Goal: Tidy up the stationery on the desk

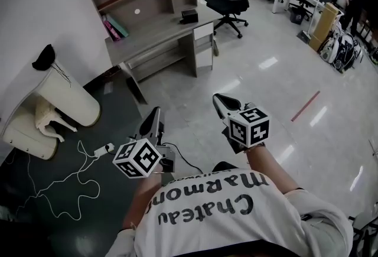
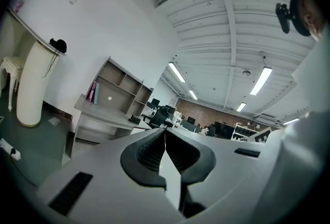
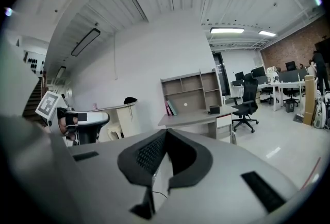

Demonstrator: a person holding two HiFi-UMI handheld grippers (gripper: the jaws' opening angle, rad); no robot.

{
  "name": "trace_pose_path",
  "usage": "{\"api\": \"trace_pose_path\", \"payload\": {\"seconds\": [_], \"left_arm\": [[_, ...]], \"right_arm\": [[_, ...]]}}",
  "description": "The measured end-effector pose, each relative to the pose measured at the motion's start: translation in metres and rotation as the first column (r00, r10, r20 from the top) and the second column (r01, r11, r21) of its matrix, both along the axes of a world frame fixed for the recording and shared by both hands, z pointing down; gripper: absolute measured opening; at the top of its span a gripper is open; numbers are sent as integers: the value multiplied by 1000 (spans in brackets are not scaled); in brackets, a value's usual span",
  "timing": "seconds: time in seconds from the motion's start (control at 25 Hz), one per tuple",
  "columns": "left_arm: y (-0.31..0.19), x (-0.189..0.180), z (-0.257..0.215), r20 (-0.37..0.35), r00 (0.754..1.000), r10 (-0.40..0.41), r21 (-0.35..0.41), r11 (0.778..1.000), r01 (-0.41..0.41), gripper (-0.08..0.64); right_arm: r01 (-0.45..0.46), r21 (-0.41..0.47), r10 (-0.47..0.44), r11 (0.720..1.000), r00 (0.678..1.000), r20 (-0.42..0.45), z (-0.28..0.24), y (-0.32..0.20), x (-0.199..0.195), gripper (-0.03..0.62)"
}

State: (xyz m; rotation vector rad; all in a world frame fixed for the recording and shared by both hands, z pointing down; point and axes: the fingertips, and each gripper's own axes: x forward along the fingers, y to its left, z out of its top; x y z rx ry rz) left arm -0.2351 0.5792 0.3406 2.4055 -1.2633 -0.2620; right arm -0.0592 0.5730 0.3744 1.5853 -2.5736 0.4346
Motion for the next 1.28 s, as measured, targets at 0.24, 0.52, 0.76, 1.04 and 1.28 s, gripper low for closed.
{"api": "trace_pose_path", "payload": {"seconds": [0.24, 0.52, 0.76, 1.04, 1.28], "left_arm": [[-6, -15, 16, 31, 999, -33, -20, 999, 34, 17], [-29, -11, 33, 63, 997, -43, -47, 998, 46, 17], [-66, 4, 38, 78, 996, -38, -57, 997, 43, 17], [-128, 8, 20, 55, 995, -89, -23, 996, 90, 17], [-182, 15, 1, 57, 992, -114, 13, 993, 114, 17]], "right_arm": [[53, -44, -54, 998, 998, -20, 16, -11, -22, 17], [47, -108, -47, 993, 999, 3, 42, -37, -16, 17], [61, -141, -48, 988, 994, 95, 45, -79, -8, 17], [113, -152, -88, 982, 983, 162, 31, -152, -4, 17], [142, -74, -135, 987, 986, 95, 6, -214, 0, 17]]}}
